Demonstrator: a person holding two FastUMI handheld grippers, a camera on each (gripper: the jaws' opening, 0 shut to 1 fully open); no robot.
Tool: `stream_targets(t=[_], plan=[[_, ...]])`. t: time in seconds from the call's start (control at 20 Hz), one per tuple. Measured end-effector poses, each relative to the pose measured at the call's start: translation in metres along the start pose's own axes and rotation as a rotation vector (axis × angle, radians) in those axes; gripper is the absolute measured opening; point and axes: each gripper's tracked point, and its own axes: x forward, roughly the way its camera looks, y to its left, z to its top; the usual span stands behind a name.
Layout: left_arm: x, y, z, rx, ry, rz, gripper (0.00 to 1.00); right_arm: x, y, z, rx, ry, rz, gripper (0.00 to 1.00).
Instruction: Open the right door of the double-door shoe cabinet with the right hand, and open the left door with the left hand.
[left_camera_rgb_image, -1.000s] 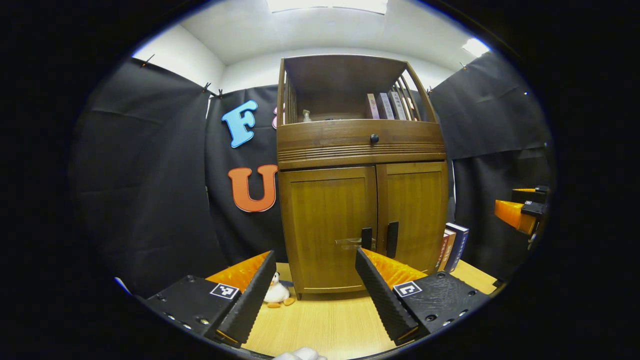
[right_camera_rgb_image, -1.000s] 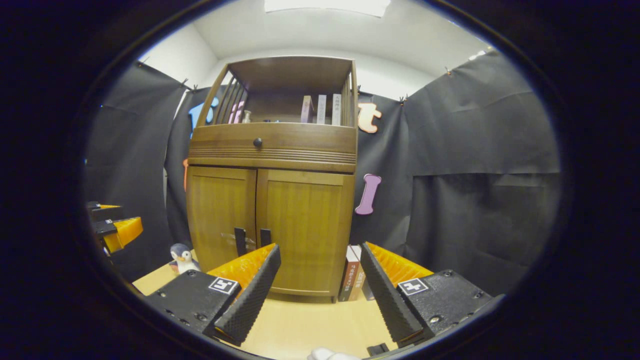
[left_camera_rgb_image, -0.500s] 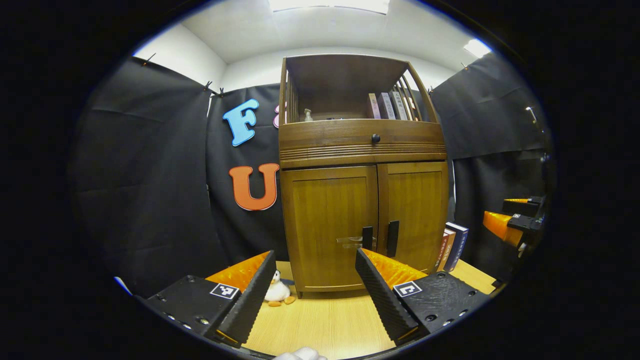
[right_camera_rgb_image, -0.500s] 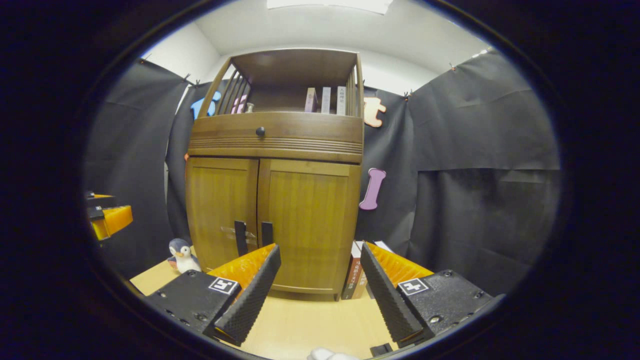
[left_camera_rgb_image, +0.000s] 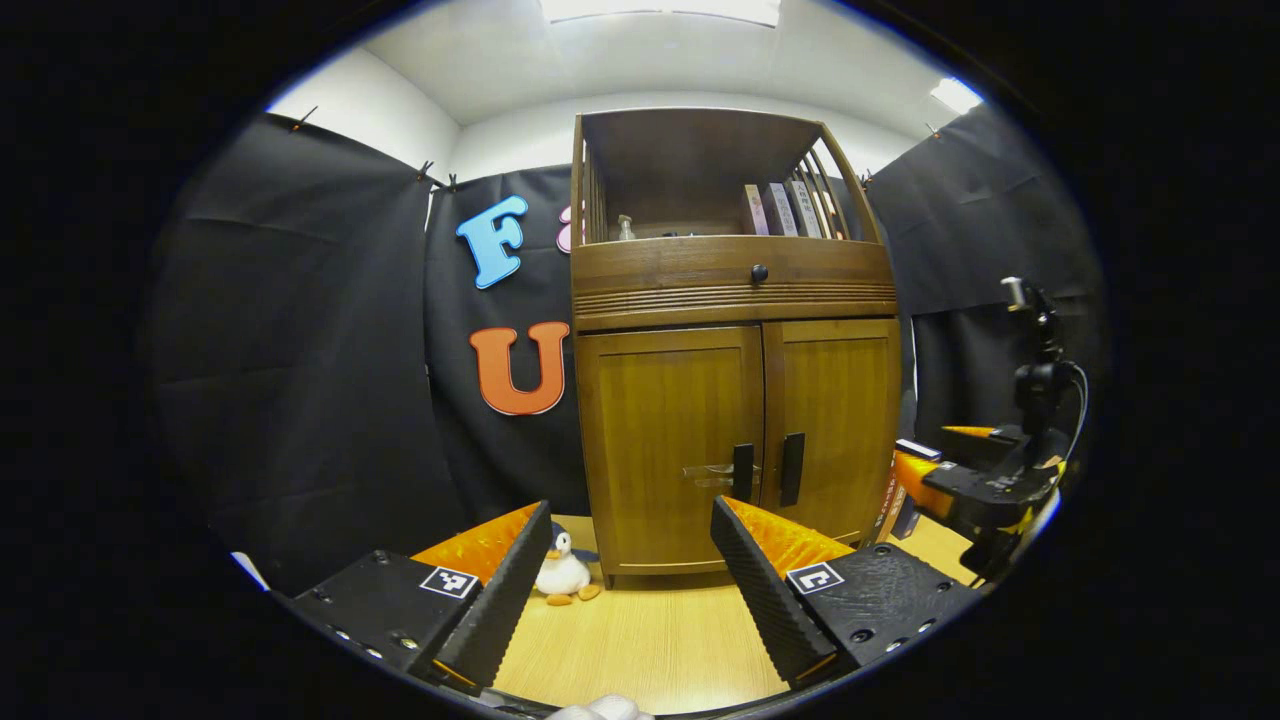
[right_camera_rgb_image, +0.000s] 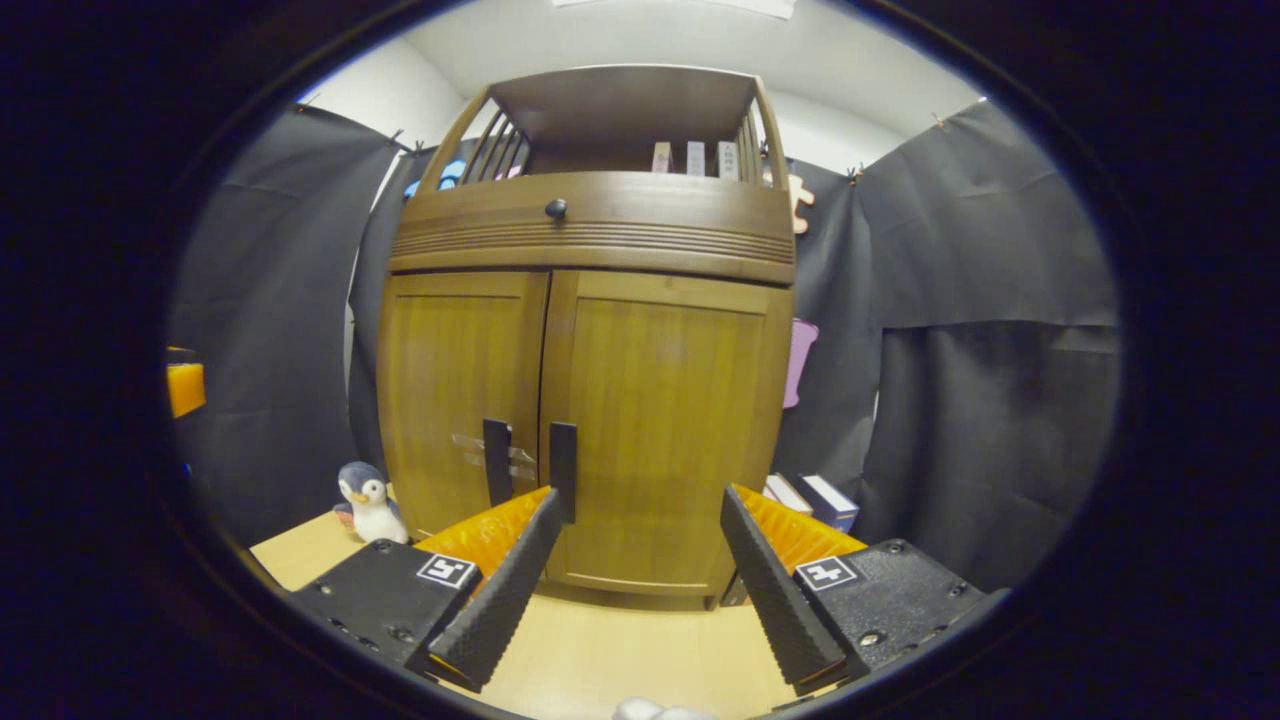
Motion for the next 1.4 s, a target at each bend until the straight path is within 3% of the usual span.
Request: stream_targets(t=[0.5, 0.85, 1.05, 1.1, 1.35, 1.4], plan=[[-0.004, 0.012, -0.015, -0.029, 0.025, 0.040, 0.96, 0.123, 0.052, -0.033, 0.005, 0.121, 0.028, 1.00], [-0.002, 0.025, -0.022, -0.031, 0.041, 0.068, 0.96, 0.170, 0.070, -0.057, -0.017, 0.193, 0.031, 0.99], [-0.005, 0.032, -0.028, -0.019, 0.053, 0.081, 1.00, 0.186, 0.067, -0.045, 0.016, 0.185, 0.015, 0.85], [-0.006, 0.034, -0.029, -0.018, 0.057, 0.082, 0.96, 0.188, 0.067, -0.043, 0.023, 0.187, 0.015, 0.77], [-0.007, 0.042, -0.032, -0.023, 0.059, 0.092, 0.96, 0.192, 0.077, -0.047, 0.063, 0.221, 0.045, 0.51], [-0.007, 0.042, -0.032, -0.025, 0.058, 0.092, 0.96, 0.191, 0.076, -0.048, 0.056, 0.223, 0.034, 0.41]])
